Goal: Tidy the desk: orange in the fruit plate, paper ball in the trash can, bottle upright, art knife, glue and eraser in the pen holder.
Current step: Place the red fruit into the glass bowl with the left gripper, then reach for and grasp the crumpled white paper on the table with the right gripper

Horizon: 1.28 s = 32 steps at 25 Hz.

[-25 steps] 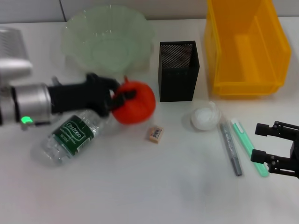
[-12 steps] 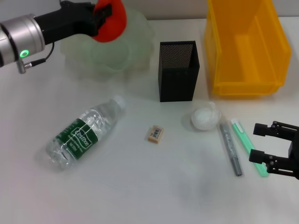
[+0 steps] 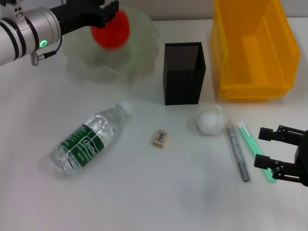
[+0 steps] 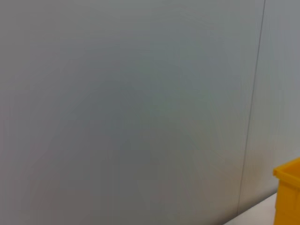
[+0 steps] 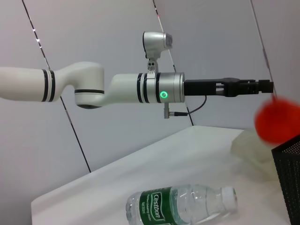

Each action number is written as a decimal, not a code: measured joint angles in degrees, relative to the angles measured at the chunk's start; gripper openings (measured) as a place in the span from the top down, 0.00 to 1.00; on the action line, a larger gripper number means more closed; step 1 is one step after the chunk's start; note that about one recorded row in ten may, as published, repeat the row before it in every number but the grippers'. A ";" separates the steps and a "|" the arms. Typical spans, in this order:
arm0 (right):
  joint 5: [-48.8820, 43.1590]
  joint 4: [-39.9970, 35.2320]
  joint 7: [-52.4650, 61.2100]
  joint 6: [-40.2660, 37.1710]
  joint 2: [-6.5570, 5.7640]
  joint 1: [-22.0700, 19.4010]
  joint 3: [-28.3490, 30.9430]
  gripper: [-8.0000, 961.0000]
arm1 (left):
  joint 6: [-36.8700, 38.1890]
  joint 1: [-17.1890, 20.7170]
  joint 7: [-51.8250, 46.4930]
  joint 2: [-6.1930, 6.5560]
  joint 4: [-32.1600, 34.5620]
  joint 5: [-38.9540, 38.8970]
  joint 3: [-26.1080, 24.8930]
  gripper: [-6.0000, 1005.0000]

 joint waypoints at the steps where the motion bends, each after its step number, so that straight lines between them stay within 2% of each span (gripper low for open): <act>1: 0.00 0.00 0.00 0.00 0.02 0.00 0.00 0.24 | -0.27 -0.02 0.00 0.01 0.09 -0.06 0.06 0.76; 6: 0.52 0.00 0.13 -0.01 0.04 -0.01 0.00 0.24 | 2.00 0.95 0.03 0.21 0.82 -0.35 -0.24 0.54; 8: 2.33 -0.32 1.49 -0.08 0.10 -0.18 0.00 0.24 | 10.13 3.59 0.63 0.40 3.42 -2.89 -0.24 0.47; 9: 2.33 -0.32 1.49 -0.08 0.10 -0.18 0.00 0.24 | 10.13 3.59 0.63 0.40 3.42 -2.89 -0.24 0.44; 10: 2.72 -0.71 2.46 -0.21 0.10 -0.19 0.02 0.24 | 20.38 7.46 0.91 0.71 6.81 -5.29 -0.17 0.41; 12: 3.08 -2.31 5.36 -0.78 0.11 -0.17 0.05 0.24 | 23.25 8.60 0.91 0.78 7.75 -5.56 -0.23 0.34; 15: 3.07 -6.11 11.05 -2.04 0.16 -0.11 -0.47 0.24 | 23.25 8.60 0.91 0.78 7.75 -5.56 -0.23 0.24; 16: 3.00 -7.47 13.14 -2.34 0.18 -0.01 -0.63 0.24 | 33.25 12.50 0.80 0.92 10.94 -5.90 -0.38 0.20; 17: 2.92 -8.67 15.27 -2.56 0.19 0.16 -0.72 0.24 | 33.25 12.50 0.80 0.92 10.94 -5.90 -0.38 0.17; 18: 2.88 -11.23 19.35 -2.87 0.21 0.51 -0.76 0.24 | 46.23 19.11 1.33 1.15 13.66 -5.60 -0.39 0.14; 19: 2.88 -11.23 19.35 -2.87 0.21 0.51 -0.76 0.24 | 49.85 21.14 1.61 1.48 13.95 -5.10 -0.39 0.14; 21: 2.83 -14.92 23.89 -3.08 0.21 0.90 -0.94 0.24 | 49.85 21.14 1.61 1.48 13.95 -5.10 -0.39 0.14; 23: 2.67 -21.48 31.77 -3.56 0.19 1.46 -2.81 0.24 | 55.24 24.66 2.40 2.91 13.23 -4.29 0.00 0.14; 26: 2.04 -25.48 37.61 -4.16 -0.02 2.07 -4.64 0.24 | 55.89 25.49 2.63 3.17 12.88 -3.84 -0.04 0.14; 28: -3.06 -33.49 49.70 -6.19 -1.22 5.32 -7.99 0.24 | 56.37 26.86 3.70 3.37 12.11 -3.22 -0.48 0.14; 29: -3.06 -33.49 49.70 -6.19 -1.22 5.32 -7.99 0.24 | 56.40 26.98 4.15 3.40 11.86 -3.22 -0.52 0.14; 32: -10.55 -40.72 59.65 -7.90 -2.41 9.20 -11.43 0.24 | 56.43 27.08 4.78 3.42 11.50 -3.21 -0.53 0.14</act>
